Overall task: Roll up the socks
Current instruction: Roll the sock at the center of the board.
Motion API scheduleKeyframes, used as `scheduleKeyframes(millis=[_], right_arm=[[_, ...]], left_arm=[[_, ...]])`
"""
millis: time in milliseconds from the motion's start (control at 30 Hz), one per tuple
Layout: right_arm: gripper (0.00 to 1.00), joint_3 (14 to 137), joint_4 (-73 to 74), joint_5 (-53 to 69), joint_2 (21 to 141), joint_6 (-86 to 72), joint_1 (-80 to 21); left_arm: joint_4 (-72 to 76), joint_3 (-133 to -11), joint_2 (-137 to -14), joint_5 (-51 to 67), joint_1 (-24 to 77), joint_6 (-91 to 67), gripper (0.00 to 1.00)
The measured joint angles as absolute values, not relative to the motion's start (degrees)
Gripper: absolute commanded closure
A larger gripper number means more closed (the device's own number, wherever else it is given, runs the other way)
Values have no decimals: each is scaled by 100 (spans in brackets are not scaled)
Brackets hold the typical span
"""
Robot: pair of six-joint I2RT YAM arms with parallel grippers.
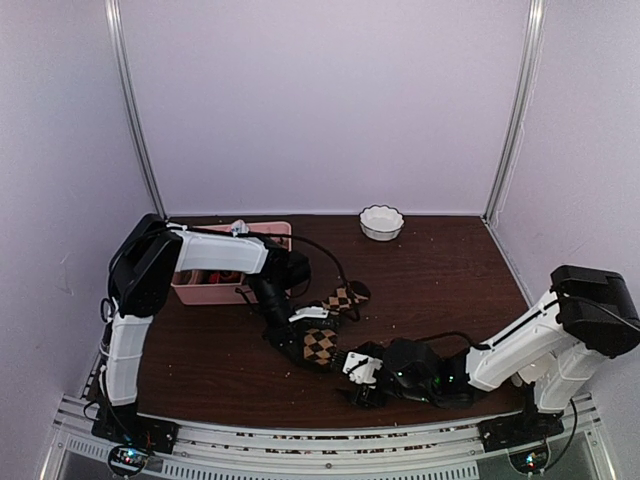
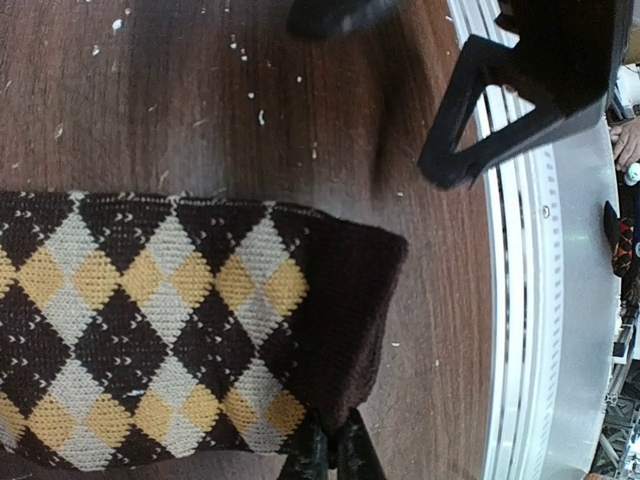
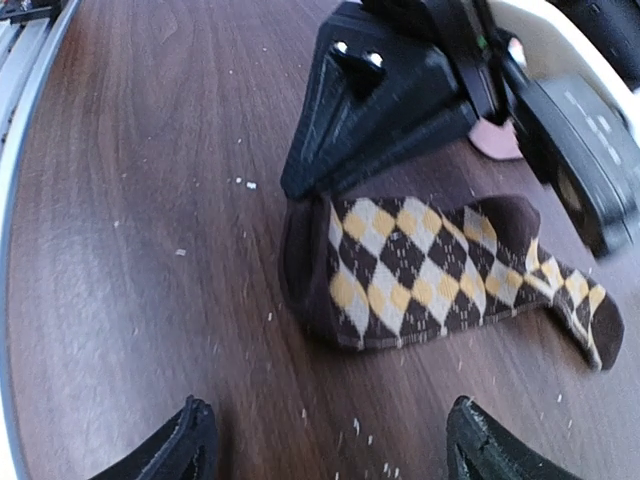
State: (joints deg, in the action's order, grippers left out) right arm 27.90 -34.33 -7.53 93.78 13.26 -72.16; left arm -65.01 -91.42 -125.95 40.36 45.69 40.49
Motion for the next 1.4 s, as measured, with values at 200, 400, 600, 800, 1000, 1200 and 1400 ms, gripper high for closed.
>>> scheduleKeyframes(millis=[200,400,600,800,1000,1200,1400], right_arm=[[44,3446,-3227,-967,9878,2171,-7229],[50,4045,-2766,-989,10178,2670,-7253],[50,4259,-2263,-954,10280,2952,-7360],[59,4204,-2119,-954,10278,3030,-7404],[73,4305,-2130,-1076,10403,3055,-7459],[74,4523,-2215,-1199,10591,3011,-7511],[96,4654,-2296,-1337,10731,2934,-7559]], left_arm=[[-6580,-9164,-12669,4036,4569,4066,100],[-6637,-9220,-12724,4034,4569,4084,100],[-6685,-9279,-12724,4034,4550,4110,100],[-6761,-9279,-12724,4034,4530,4165,100],[-6761,-9282,-12724,4036,4530,4174,100],[-6768,-9319,-12759,4036,4530,4174,100],[-6796,-9347,-12801,4053,4530,4182,88]])
